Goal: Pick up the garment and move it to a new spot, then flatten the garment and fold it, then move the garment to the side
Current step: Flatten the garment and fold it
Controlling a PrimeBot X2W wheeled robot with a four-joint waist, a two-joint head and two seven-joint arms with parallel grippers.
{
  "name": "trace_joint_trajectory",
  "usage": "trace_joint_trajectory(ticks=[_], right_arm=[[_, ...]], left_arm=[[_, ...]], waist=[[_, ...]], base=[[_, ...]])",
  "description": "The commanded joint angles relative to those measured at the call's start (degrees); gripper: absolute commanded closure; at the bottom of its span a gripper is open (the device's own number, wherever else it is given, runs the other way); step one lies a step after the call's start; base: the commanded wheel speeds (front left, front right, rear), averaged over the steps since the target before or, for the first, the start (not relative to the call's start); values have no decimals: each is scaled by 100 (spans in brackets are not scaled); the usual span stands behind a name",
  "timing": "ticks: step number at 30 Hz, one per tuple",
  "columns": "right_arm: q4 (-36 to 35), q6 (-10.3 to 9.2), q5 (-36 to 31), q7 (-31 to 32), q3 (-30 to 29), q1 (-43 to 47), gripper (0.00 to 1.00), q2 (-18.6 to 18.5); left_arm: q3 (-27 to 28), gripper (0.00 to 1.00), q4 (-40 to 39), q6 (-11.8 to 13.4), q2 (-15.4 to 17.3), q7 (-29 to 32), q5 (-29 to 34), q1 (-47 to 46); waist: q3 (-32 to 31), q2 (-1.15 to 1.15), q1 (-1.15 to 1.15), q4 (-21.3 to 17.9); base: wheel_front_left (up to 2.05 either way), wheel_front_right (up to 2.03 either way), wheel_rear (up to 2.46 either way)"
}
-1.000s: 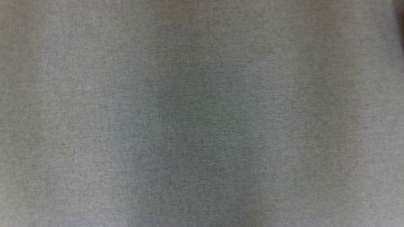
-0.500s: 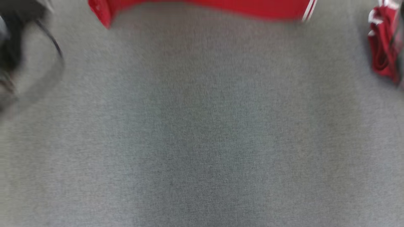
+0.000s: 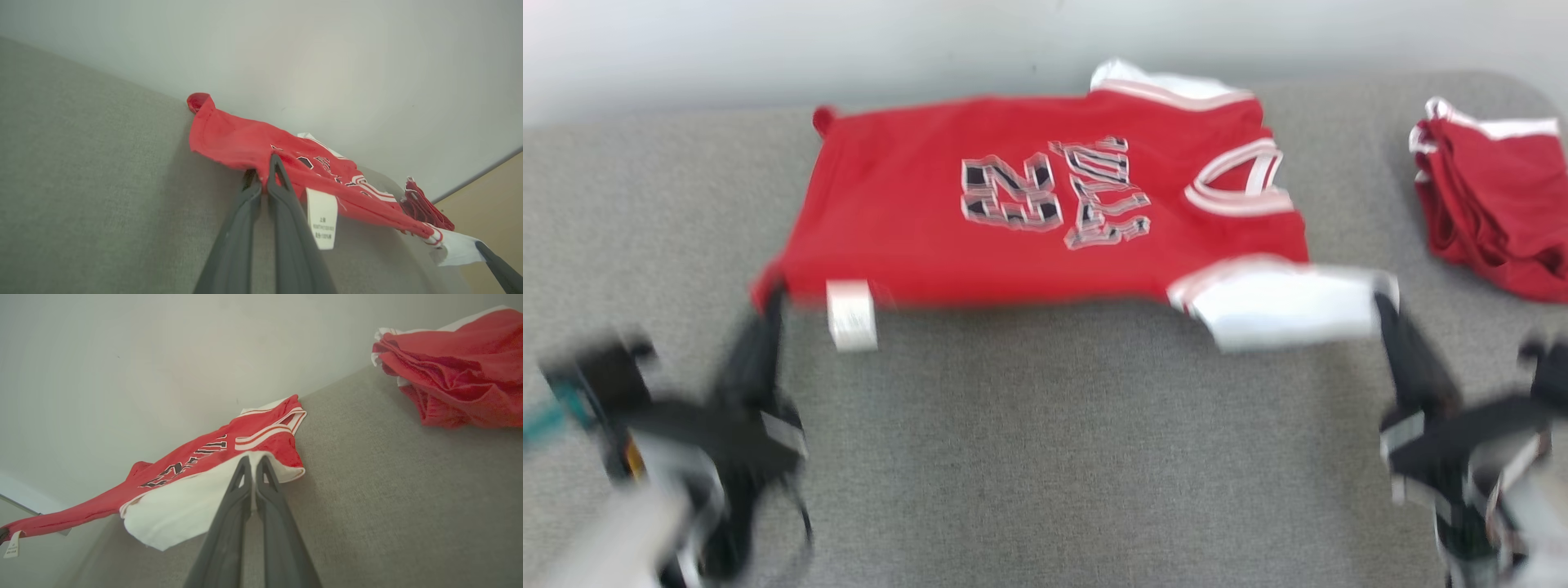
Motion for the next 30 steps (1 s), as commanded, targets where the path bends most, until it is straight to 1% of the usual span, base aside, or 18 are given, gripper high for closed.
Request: trace_joint_trajectory(ticks=[1, 6, 8, 10, 12, 14, 19, 21, 23, 28, 30], right_arm=[[-99, -12, -145, -19, -92, 491, 100, 3], [-279, -12, -404, -49, -460, 1616, 100, 223], [-378, -12, -564, 9, -534, 2008, 100, 294], [-477, -12, -692, 96, -585, 2348, 100, 423], [-571, -12, -793, 164, -672, 2621, 100, 525], [-629, -12, -927, 270, -750, 2905, 100, 585], [-837, -12, -1060, 603, -1001, 3558, 100, 732], [-908, -12, -1088, 667, -1019, 3673, 100, 768], [-1107, -12, -1134, 819, -1128, 3937, 100, 892], [-1433, -12, -1199, 1022, -1216, 4057, 100, 1093], [-1526, -12, -1267, 1090, -1304, 4031, 100, 1121]], left_arm=[[112, 100, -161, 12, -100, -12, 117, 583], [525, 100, -327, 34, -381, -14, 304, 1859], [659, 100, -306, 52, -452, -14, 475, 2271], [823, 100, -254, 41, -597, -14, 574, 2596], [967, 100, -150, -54, -743, -14, 661, 2896], [1046, 100, 34, -130, -813, -15, 780, 3123], [1427, 100, 345, -313, -1044, -14, 1038, 3533], [1456, 100, 385, -347, -1073, -14, 1095, 3611], [1543, 100, 444, -430, -1152, -14, 1225, 3706], [1646, 100, 564, -505, -1260, -15, 1480, 3749], [1710, 100, 592, -542, -1252, -15, 1616, 3708]], waist=[[-287, 1, 3, 44], [-477, 1, 3, 65], [-547, 1, 3, 65], [-605, 1, 3, 68], [-646, 1, 3, 71], [-687, 1, 3, 92], [-776, 1, 3, 142], [-783, 1, 3, 150], [-784, 1, 3, 167], [-820, 1, 3, 158], [-850, 1, 3, 143]], base=[[0, 0, 0], [0, 0, 0], [0, 0, 0], [0, 0, 0], [0, 0, 0], [0, 0, 0], [0, 0, 0], [0, 0, 0], [0, 0, 0], [0, 0, 0], [0, 0, 0]])
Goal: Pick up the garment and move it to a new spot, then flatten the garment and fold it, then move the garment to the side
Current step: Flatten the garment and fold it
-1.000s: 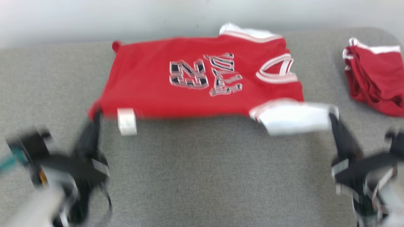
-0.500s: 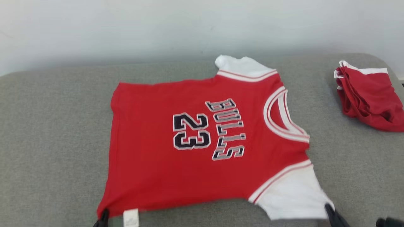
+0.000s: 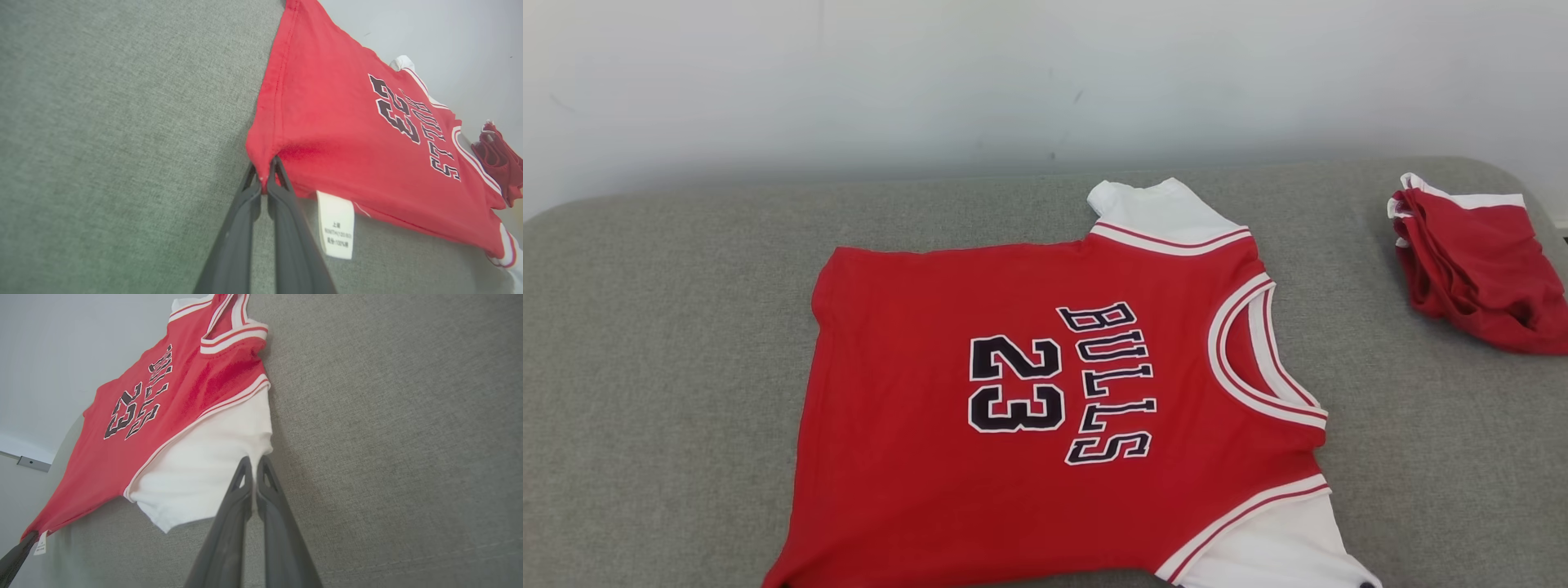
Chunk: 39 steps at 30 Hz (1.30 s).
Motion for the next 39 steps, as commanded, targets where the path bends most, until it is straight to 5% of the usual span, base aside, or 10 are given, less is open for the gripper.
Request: trace_joint_trajectory(ticks=[1, 16, 25, 39], right_arm=[[-57, -12, -42, 37, -82, -35, 100, 40], [-81, -12, -405, 937, -126, -1898, 100, -315], [1270, -12, -416, 1211, 210, -3537, 100, -334], [3448, -12, -609, 641, 1248, -5594, 100, -282]], left_arm=[[59, 100, 32, -27, 32, -15, 103, -2], [96, 100, -353, -183, 468, 347, 1199, -1153], [-218, 100, 350, -367, 431, 962, 1286, -2501], [-772, 100, 1947, -540, 205, 1099, 1180, -4056]], waist=[[-25, 0, 0, -18], [150, 0, 0, -20], [423, 0, 0, -30], [1013, 0, 0, -126]], base=[[0, 0, 0], [0, 0, 0], [0, 0, 0], [0, 0, 0]])
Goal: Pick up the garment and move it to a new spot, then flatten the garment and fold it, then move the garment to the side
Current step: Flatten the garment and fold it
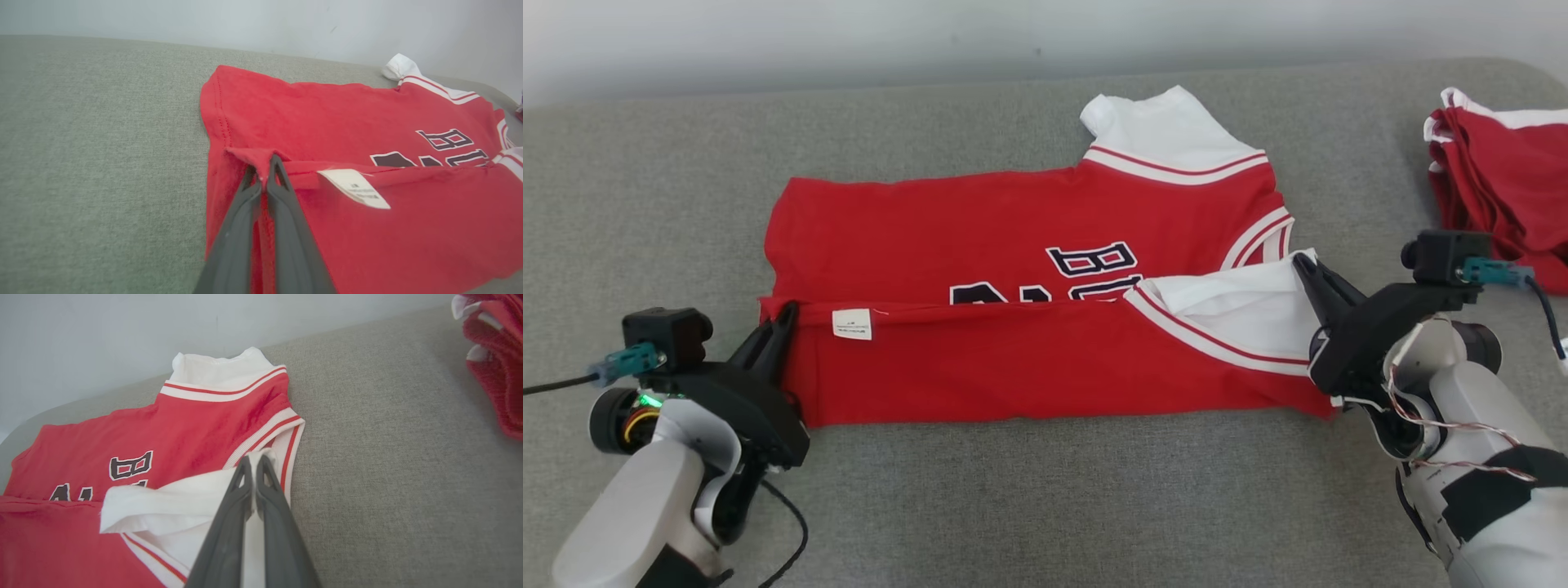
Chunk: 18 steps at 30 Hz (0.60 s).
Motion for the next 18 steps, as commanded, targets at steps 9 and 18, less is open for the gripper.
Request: trace_joint_trajectory(ticks=[9, 18], right_arm=[[488, -12, 380, -697, 410, -203, 0, -53], [155, -12, 616, -1595, 821, 621, 0, -477]], left_arm=[[-394, 0, 417, 2, 5, -636, -212, -115], [-219, 0, 146, 35, -54, -1102, -291, 732]], waist=[[-90, -1, -1, -16], [-407, -1, -1, 60]], base=[[0, 0, 0], [0, 0, 0]])
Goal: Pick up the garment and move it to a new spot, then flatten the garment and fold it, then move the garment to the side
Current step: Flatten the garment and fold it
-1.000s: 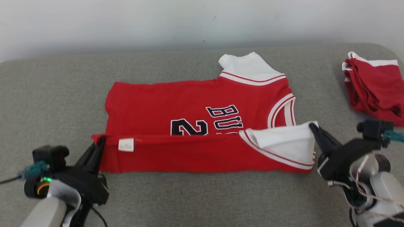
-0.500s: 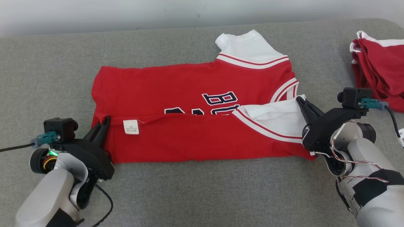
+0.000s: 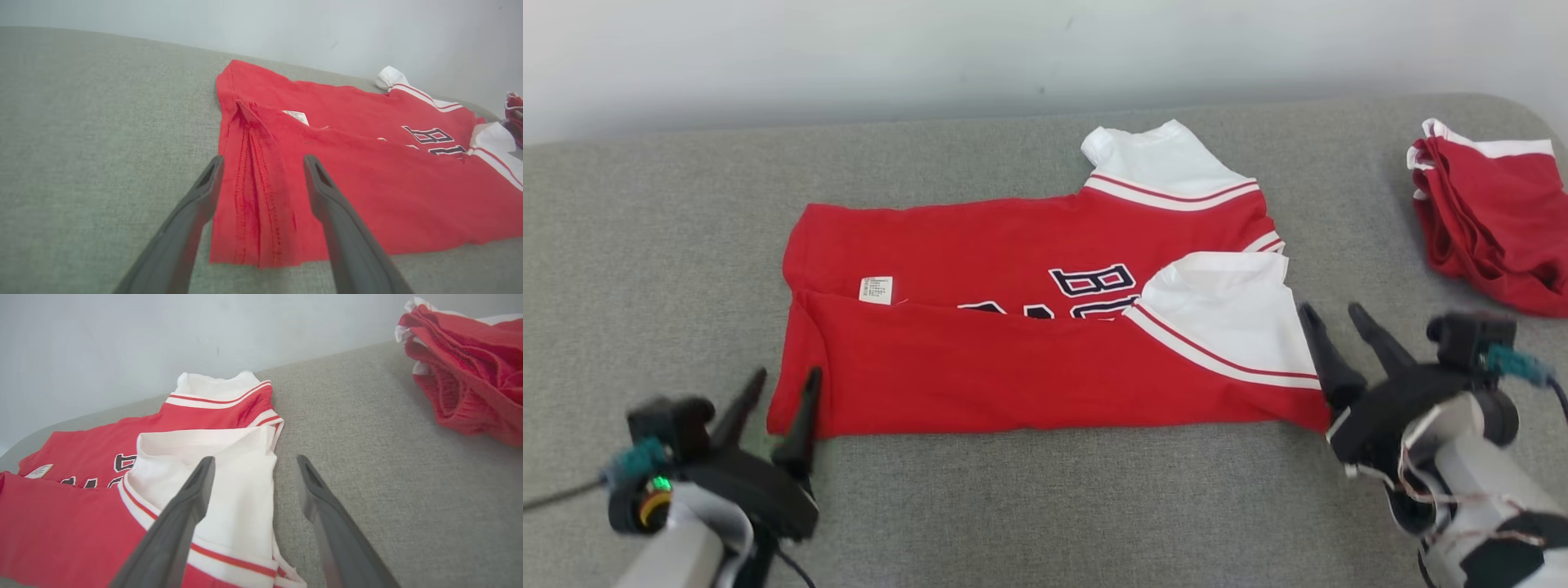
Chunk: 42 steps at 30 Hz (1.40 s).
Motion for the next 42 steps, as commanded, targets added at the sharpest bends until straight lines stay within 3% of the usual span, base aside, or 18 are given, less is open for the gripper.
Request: trace_joint_trajectory(ticks=[1, 9, 14, 30, 31, 32, 33, 34, 35, 36, 37, 38, 39, 42], right_arm=[[-87, -12, 61, -156, 37, 272, 0, -56], [-419, -12, -98, -432, 142, 1032, 0, -181], [-468, -12, -306, -393, 131, 1183, 0, -148], [-231, -12, -656, -234, 114, 1147, 0, 143], [-214, -12, -664, -231, 119, 1134, 5, 149], [-198, -12, -684, -226, 123, 1118, 30, 156], [-185, -12, -692, -220, 127, 1103, 66, 163], [-174, -12, -699, -219, 135, 1091, 91, 172], [-163, -12, -715, -221, 142, 1082, 100, 182], [-150, -12, -721, -223, 149, 1079, 100, 187], [-129, -12, -721, -231, 146, 1080, 100, 189], [-116, -12, -716, -244, 146, 1081, 100, 194], [-97, -12, -709, -268, 139, 1089, 100, 198], [-50, -12, -619, -363, 90, 1184, 100, 210]], left_arm=[[-3, 0, -80, 35, -83, -52, 45, 287], [70, 0, -304, 173, -305, -67, 240, 823], [208, 0, -391, 415, -276, -63, 643, 897], [355, 0, 296, 599, -459, -60, 1397, 566], [365, 0, 338, 614, -461, -60, 1471, 513], [344, 0, 419, 632, -474, -60, 1532, 503], [331, 0, 523, 638, -479, -60, 1574, 498], [335, 0, 613, 620, -472, -60, 1607, 457], [355, 0, 679, 606, -463, -60, 1627, 403], [383, 0, 749, 591, -457, -60, 1652, 372], [378, 12, 828, 566, -493, -60, 1642, 380], [393, 75, 886, 540, -531, -60, 1605, 381], [423, 100, 940, 495, -531, -59, 1580, 376], [552, 100, 897, 416, -614, -60, 1550, 447]], waist=[[-81, -1, 1, 50], [-150, -1, 1, 23], [-165, -1, 1, -37], [-99, -1, 1, -28], [-88, -1, 1, -27], [-77, -1, 1, -30], [-68, -1, 1, -36], [-59, -1, 1, -41], [-52, -1, 1, -48], [-50, -1, 1, -52], [-57, -1, 1, -52], [-67, -1, 1, -49], [-89, -1, 1, -46], [-196, -1, 1, -17]], base=[[0, 0, 0], [0, 0, 0], [0, 0, 0], [0, 0, 0], [0, 0, 0], [0, 0, 0], [0, 0, 0], [0, 0, 0], [0, 0, 0], [0, 0, 0], [0, 0, 0], [0, 0, 0], [0, 0, 0], [0, 0, 0]])
